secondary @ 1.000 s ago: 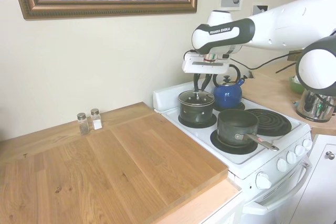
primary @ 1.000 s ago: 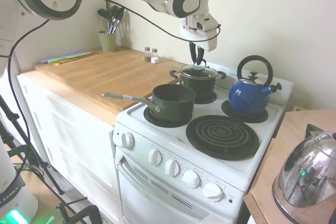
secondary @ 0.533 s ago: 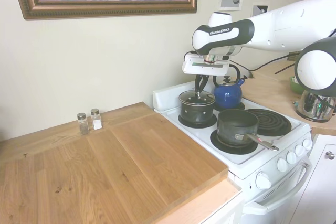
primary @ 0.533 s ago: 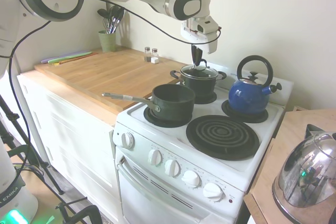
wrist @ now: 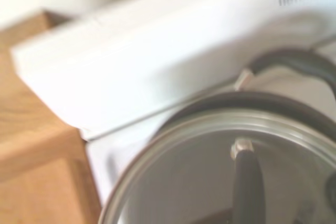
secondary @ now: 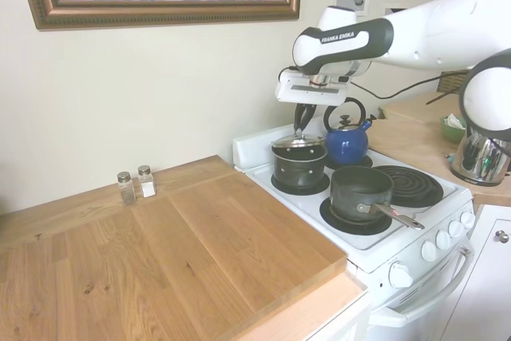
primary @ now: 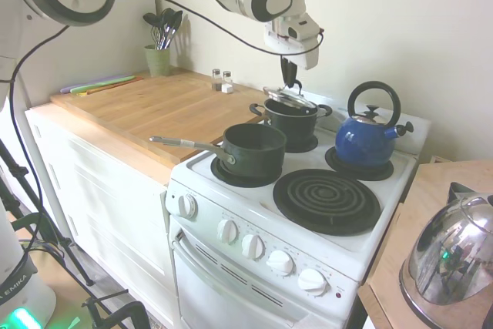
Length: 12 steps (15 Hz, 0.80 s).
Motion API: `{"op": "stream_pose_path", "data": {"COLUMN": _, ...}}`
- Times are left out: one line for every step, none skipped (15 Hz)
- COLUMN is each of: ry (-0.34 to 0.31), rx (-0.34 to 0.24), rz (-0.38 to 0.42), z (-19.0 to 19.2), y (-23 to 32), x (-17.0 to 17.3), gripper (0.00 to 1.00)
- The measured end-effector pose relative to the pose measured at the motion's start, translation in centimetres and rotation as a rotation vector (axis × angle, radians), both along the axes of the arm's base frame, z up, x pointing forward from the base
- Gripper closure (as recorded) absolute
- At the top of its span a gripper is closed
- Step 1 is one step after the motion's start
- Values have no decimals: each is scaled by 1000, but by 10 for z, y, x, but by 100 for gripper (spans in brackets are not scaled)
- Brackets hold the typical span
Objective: Uncover the lid of the pot
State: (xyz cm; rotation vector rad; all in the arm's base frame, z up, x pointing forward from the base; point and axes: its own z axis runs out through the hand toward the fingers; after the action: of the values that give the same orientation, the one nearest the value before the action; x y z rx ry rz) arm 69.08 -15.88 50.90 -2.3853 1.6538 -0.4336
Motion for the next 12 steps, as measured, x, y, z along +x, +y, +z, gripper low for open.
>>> {"op": "stream_pose_path", "data": {"ry": -17, "rx": -6, "rz": 14, "z": 6, "y": 10, "x": -7, "gripper": 100}}
{"op": "stream_pose_path", "data": {"ry": -31, "rx": -17, "rz": 32, "z": 12, "y": 22, "x": -16, "gripper": 100}}
{"op": "stream_pose_path", "data": {"ry": -40, "rx": -38, "rz": 57, "z": 18, "y": 37, "x": -25, "gripper": 100}}
{"op": "stream_pose_path", "data": {"ry": -49, "rx": -70, "rz": 88, "z": 24, "y": 56, "x": -35, "gripper": 100}}
{"op": "stream_pose_path", "data": {"ry": -54, "rx": -106, "rz": 114, "z": 26, "y": 81, "x": -45, "gripper": 100}}
{"op": "stream_pose_path", "data": {"ry": -50, "rx": -142, "rz": 138, "z": 26, "y": 111, "x": -55, "gripper": 100}}
{"op": "stream_pose_path", "data": {"ry": -46, "rx": -178, "rz": 157, "z": 23, "y": 144, "x": -67, "gripper": 100}}
{"op": "stream_pose_path", "data": {"ry": -42, "rx": -207, "rz": 173, "z": 19, "y": 180, "x": -80, "gripper": 100}}
{"op": "stream_pose_path", "data": {"ry": -40, "rx": -226, "rz": 181, "z": 18, "y": 212, "x": -89, "gripper": 100}}
{"op": "stream_pose_path", "data": {"ry": -37, "rx": -238, "rz": 189, "z": 18, "y": 240, "x": -95, "gripper": 100}}
{"op": "stream_pose_path", "data": {"ry": -26, "rx": -248, "rz": 195, "z": 17, "y": 263, "x": -98, "gripper": 100}}
{"op": "stream_pose_path", "data": {"ry": -10, "rx": -253, "rz": 198, "z": 14, "y": 281, "x": -97, "gripper": 100}}
